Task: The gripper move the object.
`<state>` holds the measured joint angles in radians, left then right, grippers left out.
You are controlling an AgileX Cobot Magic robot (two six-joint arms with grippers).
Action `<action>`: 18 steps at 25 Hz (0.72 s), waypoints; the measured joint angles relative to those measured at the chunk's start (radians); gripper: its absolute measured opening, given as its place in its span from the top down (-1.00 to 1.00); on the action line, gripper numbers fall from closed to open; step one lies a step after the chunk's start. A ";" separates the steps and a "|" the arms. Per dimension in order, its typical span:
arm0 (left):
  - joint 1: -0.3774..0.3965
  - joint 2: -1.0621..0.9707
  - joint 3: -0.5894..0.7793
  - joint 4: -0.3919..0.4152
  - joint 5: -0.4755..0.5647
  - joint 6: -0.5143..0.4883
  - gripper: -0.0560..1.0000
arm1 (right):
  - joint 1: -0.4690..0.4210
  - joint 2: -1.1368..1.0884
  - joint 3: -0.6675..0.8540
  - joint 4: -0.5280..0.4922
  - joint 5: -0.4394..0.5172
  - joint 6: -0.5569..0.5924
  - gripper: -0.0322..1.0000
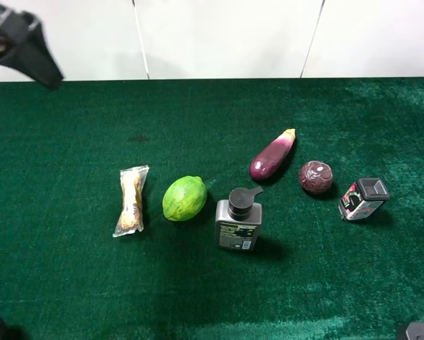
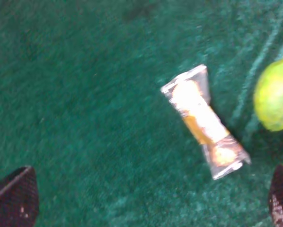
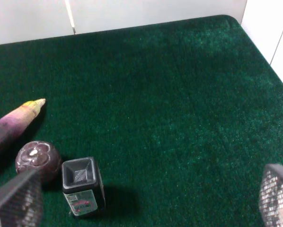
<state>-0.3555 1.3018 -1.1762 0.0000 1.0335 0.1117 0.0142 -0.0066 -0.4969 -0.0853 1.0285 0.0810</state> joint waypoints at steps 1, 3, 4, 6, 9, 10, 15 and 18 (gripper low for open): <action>-0.023 0.019 -0.015 0.000 0.000 0.000 -0.97 | 0.000 0.000 0.000 0.000 0.000 0.000 -0.41; -0.065 0.051 -0.041 0.000 0.000 0.005 -0.97 | 0.000 0.000 0.000 0.000 0.000 0.000 -0.41; -0.087 0.068 -0.054 0.000 -0.001 0.007 -0.97 | 0.000 0.000 0.000 0.000 0.000 0.000 -0.41; -0.128 0.097 -0.076 0.000 -0.001 0.015 -0.97 | 0.000 0.000 0.000 0.000 0.000 0.000 -0.41; -0.193 0.138 -0.107 0.000 -0.001 0.045 -0.97 | 0.000 0.000 0.000 0.000 0.000 0.000 -0.41; -0.210 0.152 -0.115 0.000 -0.001 0.055 -0.97 | 0.000 0.000 0.000 0.000 0.000 0.000 -0.41; -0.301 0.225 -0.174 0.000 0.016 0.102 -0.97 | 0.000 0.000 0.000 0.000 0.000 0.000 -0.41; -0.350 0.273 -0.211 0.000 0.031 0.128 -0.97 | 0.000 0.000 0.000 0.000 0.000 0.000 -0.41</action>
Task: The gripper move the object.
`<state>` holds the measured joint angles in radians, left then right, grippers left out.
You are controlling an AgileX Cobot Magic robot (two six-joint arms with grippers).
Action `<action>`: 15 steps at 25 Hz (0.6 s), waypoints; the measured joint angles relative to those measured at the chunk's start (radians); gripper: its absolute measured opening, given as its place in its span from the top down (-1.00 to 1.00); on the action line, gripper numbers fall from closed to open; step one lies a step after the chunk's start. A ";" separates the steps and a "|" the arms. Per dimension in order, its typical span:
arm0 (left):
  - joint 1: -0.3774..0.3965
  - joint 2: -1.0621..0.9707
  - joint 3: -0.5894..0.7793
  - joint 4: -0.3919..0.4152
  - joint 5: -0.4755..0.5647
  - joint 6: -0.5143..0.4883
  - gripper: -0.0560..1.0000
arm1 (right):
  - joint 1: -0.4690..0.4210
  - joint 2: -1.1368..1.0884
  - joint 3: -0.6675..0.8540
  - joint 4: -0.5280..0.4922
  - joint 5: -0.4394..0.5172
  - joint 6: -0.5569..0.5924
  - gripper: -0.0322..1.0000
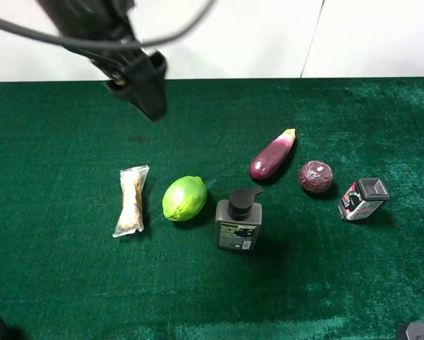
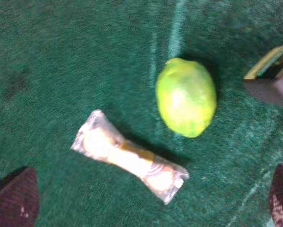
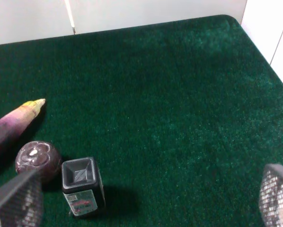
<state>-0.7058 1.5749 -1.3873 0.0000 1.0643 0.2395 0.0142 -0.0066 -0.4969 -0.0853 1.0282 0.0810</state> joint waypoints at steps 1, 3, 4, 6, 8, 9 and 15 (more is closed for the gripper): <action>-0.016 0.017 -0.012 0.000 0.002 0.010 -0.97 | 0.000 0.000 0.000 0.000 0.000 0.000 -0.41; -0.042 0.045 -0.032 -0.015 0.007 0.026 -0.97 | 0.000 0.000 0.000 0.000 0.000 0.000 -0.41; -0.056 0.060 -0.041 -0.025 0.009 0.037 -0.97 | 0.000 0.000 0.000 0.000 0.000 0.000 -0.41; -0.079 0.086 -0.056 -0.044 0.018 0.061 -0.97 | 0.000 0.000 0.000 0.000 0.000 0.000 -0.41; -0.102 0.110 -0.067 -0.054 0.020 0.082 -0.97 | 0.000 0.000 0.000 0.000 0.000 0.000 -0.41; -0.114 0.119 -0.073 -0.059 0.021 0.093 -0.97 | 0.000 0.000 0.000 0.000 0.000 0.000 -0.41; -0.163 0.164 -0.093 -0.113 0.029 0.162 -0.97 | 0.000 0.000 0.000 0.000 0.000 0.000 -0.41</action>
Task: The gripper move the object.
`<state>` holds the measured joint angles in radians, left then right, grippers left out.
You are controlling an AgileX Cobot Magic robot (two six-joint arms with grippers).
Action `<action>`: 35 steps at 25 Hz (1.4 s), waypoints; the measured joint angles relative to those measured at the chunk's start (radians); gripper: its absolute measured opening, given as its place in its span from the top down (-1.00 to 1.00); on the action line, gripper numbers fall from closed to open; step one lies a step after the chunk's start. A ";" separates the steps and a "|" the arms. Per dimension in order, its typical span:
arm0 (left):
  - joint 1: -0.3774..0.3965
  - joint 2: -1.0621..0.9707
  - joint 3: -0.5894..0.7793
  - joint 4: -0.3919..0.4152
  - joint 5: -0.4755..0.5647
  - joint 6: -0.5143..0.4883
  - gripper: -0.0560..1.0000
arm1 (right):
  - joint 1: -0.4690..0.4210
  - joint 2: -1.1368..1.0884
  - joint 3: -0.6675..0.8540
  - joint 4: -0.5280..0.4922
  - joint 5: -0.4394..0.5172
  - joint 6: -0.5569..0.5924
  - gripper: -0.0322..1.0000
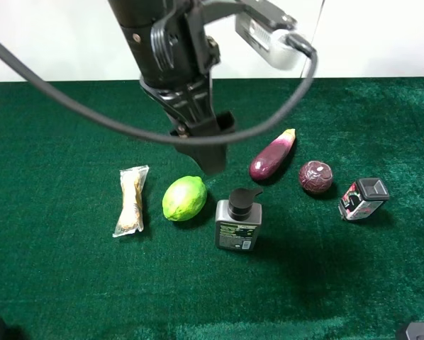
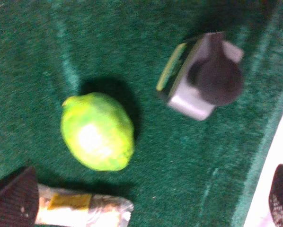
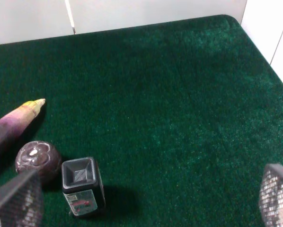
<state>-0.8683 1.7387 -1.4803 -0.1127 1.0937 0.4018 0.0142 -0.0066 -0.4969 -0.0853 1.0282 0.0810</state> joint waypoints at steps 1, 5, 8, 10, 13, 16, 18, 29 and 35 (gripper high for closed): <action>-0.006 0.005 -0.001 -0.008 0.001 0.012 -0.97 | 0.000 0.000 0.000 0.000 0.000 0.000 -0.41; -0.039 0.026 -0.001 -0.014 0.014 0.048 -0.97 | 0.000 0.000 0.000 0.000 0.000 0.000 -0.41; -0.063 0.047 -0.001 -0.019 0.014 0.066 -0.97 | 0.000 0.000 0.000 0.000 0.000 0.000 -0.41; -0.077 0.066 -0.001 -0.024 0.015 0.080 -0.97 | 0.000 0.000 0.000 0.000 0.000 0.000 -0.41; -0.097 0.096 -0.001 -0.033 0.015 0.098 -0.97 | 0.000 0.000 0.000 0.000 0.000 0.000 -0.41; -0.109 0.122 -0.001 -0.043 0.012 0.118 -0.97 | 0.000 0.000 0.000 0.002 0.000 0.000 -0.41; -0.114 0.136 -0.001 -0.045 0.007 0.127 -0.97 | 0.000 0.000 0.000 0.002 0.000 0.000 -0.41; -0.124 0.257 -0.001 -0.043 -0.033 0.159 -0.97 | 0.000 0.000 0.000 0.002 0.000 0.000 -0.41; -0.143 0.316 -0.001 -0.037 -0.090 0.167 -0.97 | 0.000 0.000 0.000 0.002 0.000 0.000 -0.41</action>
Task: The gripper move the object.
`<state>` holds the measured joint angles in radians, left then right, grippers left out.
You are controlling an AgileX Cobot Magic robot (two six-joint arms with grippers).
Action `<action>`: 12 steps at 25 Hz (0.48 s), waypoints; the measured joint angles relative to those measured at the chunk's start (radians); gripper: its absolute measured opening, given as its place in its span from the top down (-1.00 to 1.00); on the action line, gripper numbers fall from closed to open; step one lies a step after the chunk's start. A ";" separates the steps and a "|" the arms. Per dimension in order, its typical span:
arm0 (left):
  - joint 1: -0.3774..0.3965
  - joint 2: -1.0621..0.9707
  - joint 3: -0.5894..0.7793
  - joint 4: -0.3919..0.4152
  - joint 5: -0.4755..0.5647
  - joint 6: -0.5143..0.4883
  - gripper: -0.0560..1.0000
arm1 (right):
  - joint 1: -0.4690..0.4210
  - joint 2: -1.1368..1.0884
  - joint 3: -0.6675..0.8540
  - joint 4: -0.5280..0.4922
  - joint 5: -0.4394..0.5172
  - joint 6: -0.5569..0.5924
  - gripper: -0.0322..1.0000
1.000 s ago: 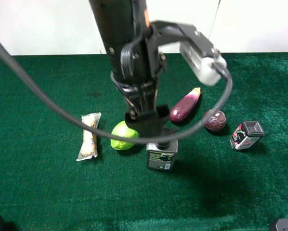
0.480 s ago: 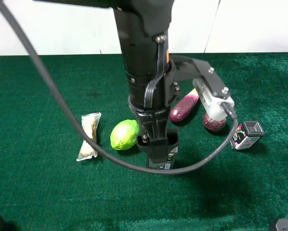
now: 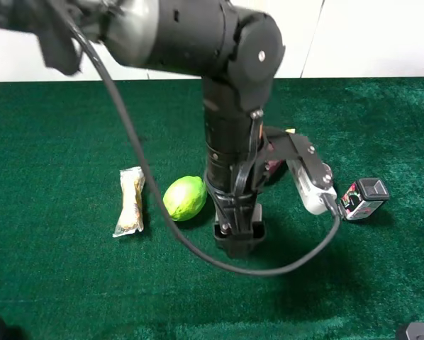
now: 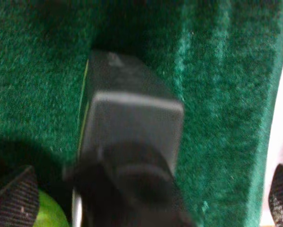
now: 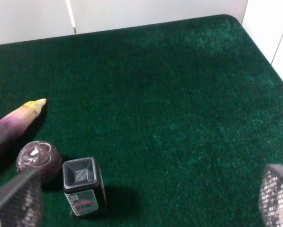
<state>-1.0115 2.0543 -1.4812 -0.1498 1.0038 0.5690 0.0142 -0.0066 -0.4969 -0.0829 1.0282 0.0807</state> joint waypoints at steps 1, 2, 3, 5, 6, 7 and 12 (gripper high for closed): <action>-0.003 0.007 0.000 0.001 -0.007 0.003 -0.97 | 0.000 0.000 0.000 0.000 0.000 0.000 -0.41; -0.005 0.013 0.000 0.005 -0.016 0.007 -0.97 | 0.000 0.000 0.000 0.000 0.000 0.000 -0.41; -0.008 0.020 0.000 0.006 -0.025 0.011 -0.97 | 0.000 0.000 0.000 0.000 0.000 0.000 -0.41; -0.012 0.031 0.000 0.014 -0.036 0.016 -0.97 | 0.000 0.000 0.000 0.000 0.000 0.000 -0.41; -0.013 0.038 0.000 0.018 -0.042 0.017 -0.97 | 0.000 0.000 0.000 0.000 0.000 0.000 -0.41; -0.013 0.043 0.000 0.020 -0.049 0.018 -0.97 | 0.000 0.000 0.000 0.001 0.000 0.000 -0.41; -0.013 0.054 0.000 0.023 -0.055 0.021 -0.82 | 0.000 0.000 0.000 0.001 0.000 0.000 -0.41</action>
<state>-1.0248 2.1082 -1.4812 -0.1268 0.9484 0.5896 0.0142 -0.0066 -0.4969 -0.0821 1.0282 0.0807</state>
